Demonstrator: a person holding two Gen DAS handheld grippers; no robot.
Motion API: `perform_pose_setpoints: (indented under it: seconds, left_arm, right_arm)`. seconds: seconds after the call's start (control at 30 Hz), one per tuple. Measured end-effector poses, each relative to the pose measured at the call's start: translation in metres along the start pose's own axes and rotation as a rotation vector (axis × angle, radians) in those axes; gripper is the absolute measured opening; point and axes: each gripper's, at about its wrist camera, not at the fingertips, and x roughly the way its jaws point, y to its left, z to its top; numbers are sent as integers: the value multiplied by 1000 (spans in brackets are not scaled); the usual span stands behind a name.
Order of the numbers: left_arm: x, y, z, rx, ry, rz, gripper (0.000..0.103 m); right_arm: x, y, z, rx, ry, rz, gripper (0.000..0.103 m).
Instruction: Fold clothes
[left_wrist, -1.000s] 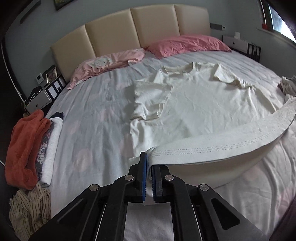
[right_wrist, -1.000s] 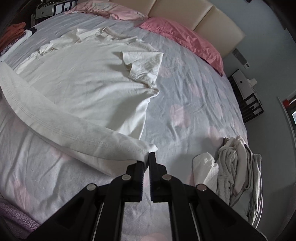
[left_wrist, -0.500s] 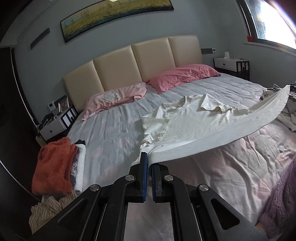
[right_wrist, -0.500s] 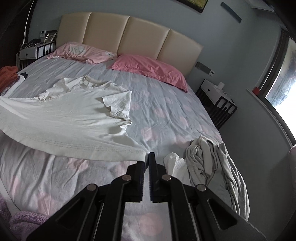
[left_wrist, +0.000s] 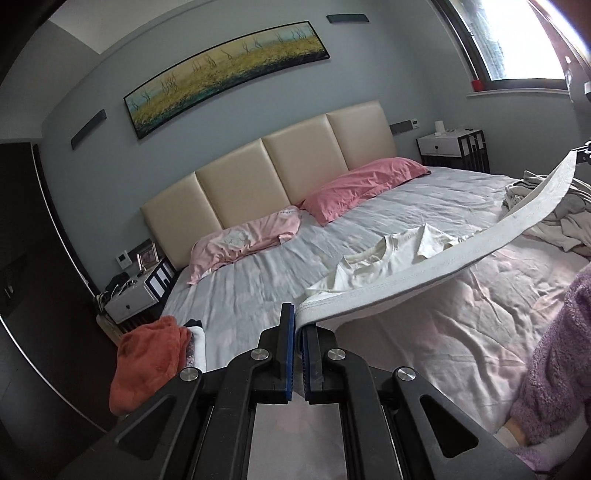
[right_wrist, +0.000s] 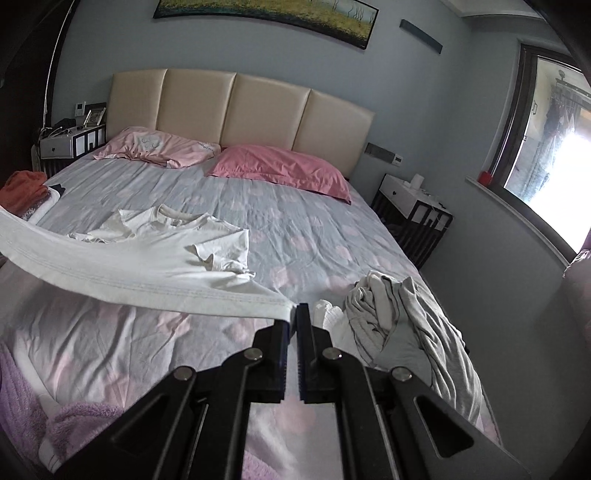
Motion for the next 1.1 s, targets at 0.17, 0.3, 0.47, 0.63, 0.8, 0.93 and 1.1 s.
perform_pose_setpoints:
  seconds: [0.17,0.3,0.47,0.63,0.8,0.93,1.1]
  left_arm:
    - [-36,1,6,19,-37,-6,4]
    - [-65,11,20,-11,-90,-17,4]
    - [-70,15,32,-14,-98,-18,4]
    - [-42,8,30,15,-51,-5,4]
    - [-7,1,27,51,4,-5,4]
    - [23,0,34,59,33,-17,4]
    - [60,3,44,47,60,-35,4]
  right_arm:
    - [-44,-6,-15,7,-27,-2,3]
    - [-78,-12,-14,21,-81,-21,4]
    - [-100,-19,-2,32,-121,-17,4]
    - [-76,-13,4,9,-101,-27,4]
    - [-36,-15,9,20,-38,-7,4]
    - [-2,-13,16,9,11,2,4]
    - [36,-9,31,-14,55,-2,4]
